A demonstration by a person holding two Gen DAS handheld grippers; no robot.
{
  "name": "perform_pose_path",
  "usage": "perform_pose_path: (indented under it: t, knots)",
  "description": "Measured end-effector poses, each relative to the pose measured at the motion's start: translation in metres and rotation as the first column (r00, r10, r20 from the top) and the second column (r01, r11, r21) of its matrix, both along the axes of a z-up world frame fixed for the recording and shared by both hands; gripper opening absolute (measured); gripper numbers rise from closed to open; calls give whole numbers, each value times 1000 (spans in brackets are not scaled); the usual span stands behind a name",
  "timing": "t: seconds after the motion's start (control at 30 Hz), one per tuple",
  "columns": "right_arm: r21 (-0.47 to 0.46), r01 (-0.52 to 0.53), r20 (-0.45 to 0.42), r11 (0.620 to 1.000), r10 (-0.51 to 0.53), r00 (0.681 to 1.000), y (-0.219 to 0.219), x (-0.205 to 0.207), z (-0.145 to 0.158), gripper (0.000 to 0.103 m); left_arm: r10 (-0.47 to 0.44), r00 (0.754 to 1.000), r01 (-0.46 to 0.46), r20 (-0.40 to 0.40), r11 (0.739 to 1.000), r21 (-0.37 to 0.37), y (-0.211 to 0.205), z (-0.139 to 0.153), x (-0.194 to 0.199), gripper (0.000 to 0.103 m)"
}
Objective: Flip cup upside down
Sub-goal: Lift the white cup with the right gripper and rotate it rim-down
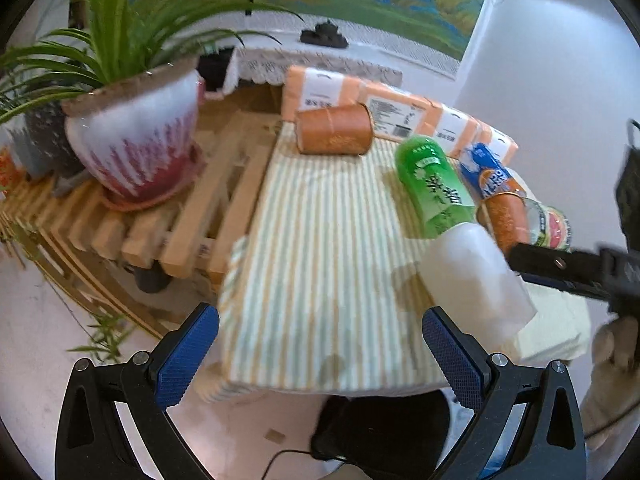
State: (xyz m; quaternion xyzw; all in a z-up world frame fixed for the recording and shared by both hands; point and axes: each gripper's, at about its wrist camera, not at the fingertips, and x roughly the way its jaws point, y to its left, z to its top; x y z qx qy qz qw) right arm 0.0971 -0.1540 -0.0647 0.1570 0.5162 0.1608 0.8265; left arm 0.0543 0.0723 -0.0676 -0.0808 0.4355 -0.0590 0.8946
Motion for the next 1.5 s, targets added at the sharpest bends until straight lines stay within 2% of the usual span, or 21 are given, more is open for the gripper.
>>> perform_pose_path:
  t: [0.13,0.23,0.43,0.8,1.07,1.27,1.5]
  knots:
    - [-33,8,87,999,-5,996,-16,-27,11,77,-21,999,19,-44,999,-37,-13,3,12,103]
    - [-67,28,149,997,-18,989,-28,-48,16,77,-46,994,36,-99,994,-102,-23,5,24,103]
    - [-150,76,234,986,-39,971,-49,-84,18,77,-42,988,25,-148,993,-113,-49,11,39,103]
    - [-244,167,285,955,-94,954,-72,-111,10,77,-26,973,-4,-228,992,-129,-76,1,63,103]
    - [-260,190,315,947,-102,944,-73,-114,11,77,-43,955,4,-295,991,-131,-88,-13,78,103]
    - [-264,188,322,946,-97,942,-72,-114,10,77,-58,949,19,-310,992,-128,-94,-12,86,102]
    - [-258,200,319,945,-113,941,-77,-112,7,77,-83,939,40,-333,990,-134,-103,-13,94,97]
